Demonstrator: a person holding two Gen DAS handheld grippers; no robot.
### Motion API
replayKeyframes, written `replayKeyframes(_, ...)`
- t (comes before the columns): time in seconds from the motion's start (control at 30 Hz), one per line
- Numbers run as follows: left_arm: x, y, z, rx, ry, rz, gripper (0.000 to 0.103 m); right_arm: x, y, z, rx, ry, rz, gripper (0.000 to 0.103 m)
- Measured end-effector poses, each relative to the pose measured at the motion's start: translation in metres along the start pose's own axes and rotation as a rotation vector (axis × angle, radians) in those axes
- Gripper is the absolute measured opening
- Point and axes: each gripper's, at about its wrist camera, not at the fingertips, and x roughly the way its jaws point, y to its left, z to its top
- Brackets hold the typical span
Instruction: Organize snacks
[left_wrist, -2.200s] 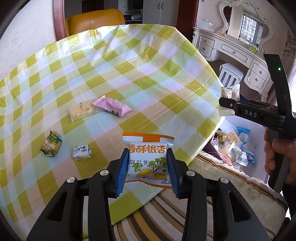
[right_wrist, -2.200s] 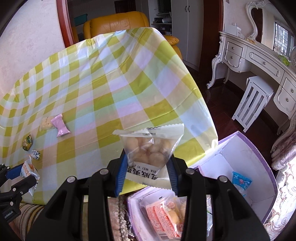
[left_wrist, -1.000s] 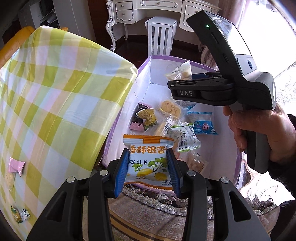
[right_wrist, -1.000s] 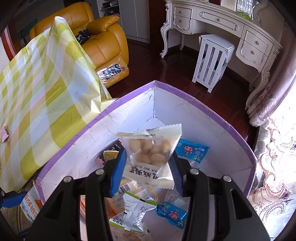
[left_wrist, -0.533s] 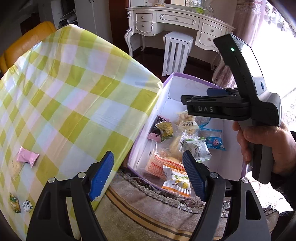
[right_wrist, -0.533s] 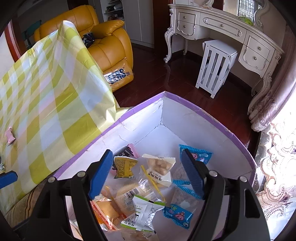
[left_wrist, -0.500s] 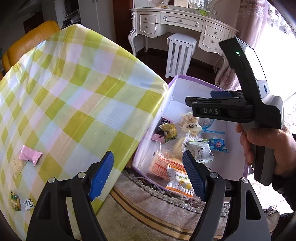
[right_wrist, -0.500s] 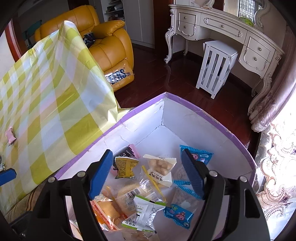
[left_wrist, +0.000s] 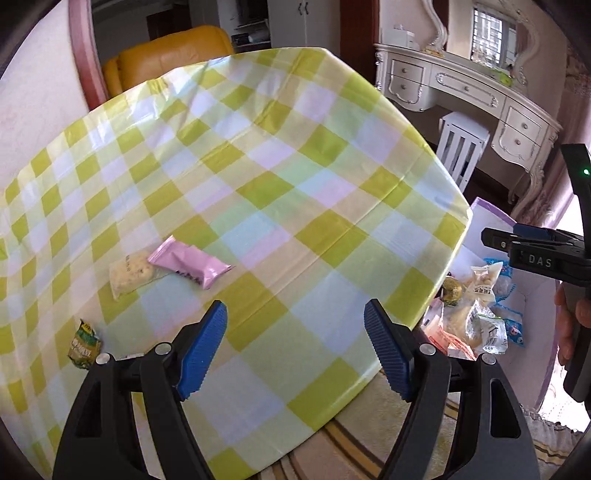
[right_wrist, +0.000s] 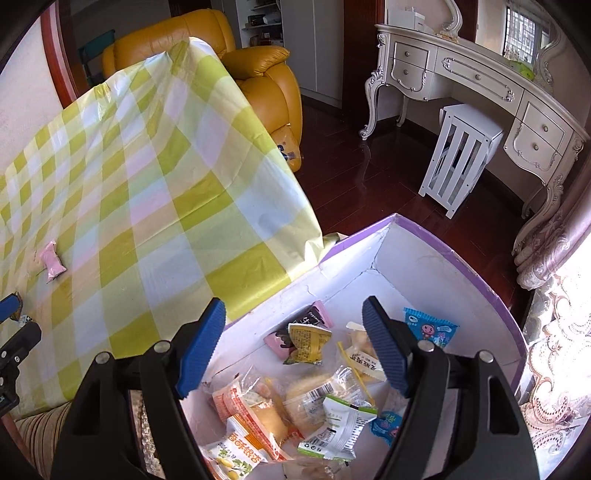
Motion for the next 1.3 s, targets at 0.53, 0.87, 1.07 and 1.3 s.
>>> replayKeyframes(0.53,0.012,0.137,-0.048,-0.357,0.09,0.137,0.05,-0.008,0.102,0.014,-0.143,-0.017,0.147,0.076)
replayKeyframes(0.87,0.029,0.136,-0.052,-0.337,0.136,0.131,0.034,-0.005,0.179,0.02,-0.273,-0.026,0.238,0.076)
replayKeyframes(1.07,0.031,0.133,-0.052,-0.303,0.127,0.157,0.033,0.008,0.221,0.019,-0.346,-0.013,0.275,0.077)
replayKeyframes(1.3,0.025,0.146,-0.056,-0.377,0.084,0.145,0.033,0.03,0.268,0.015,-0.445,0.012,0.3,0.077)
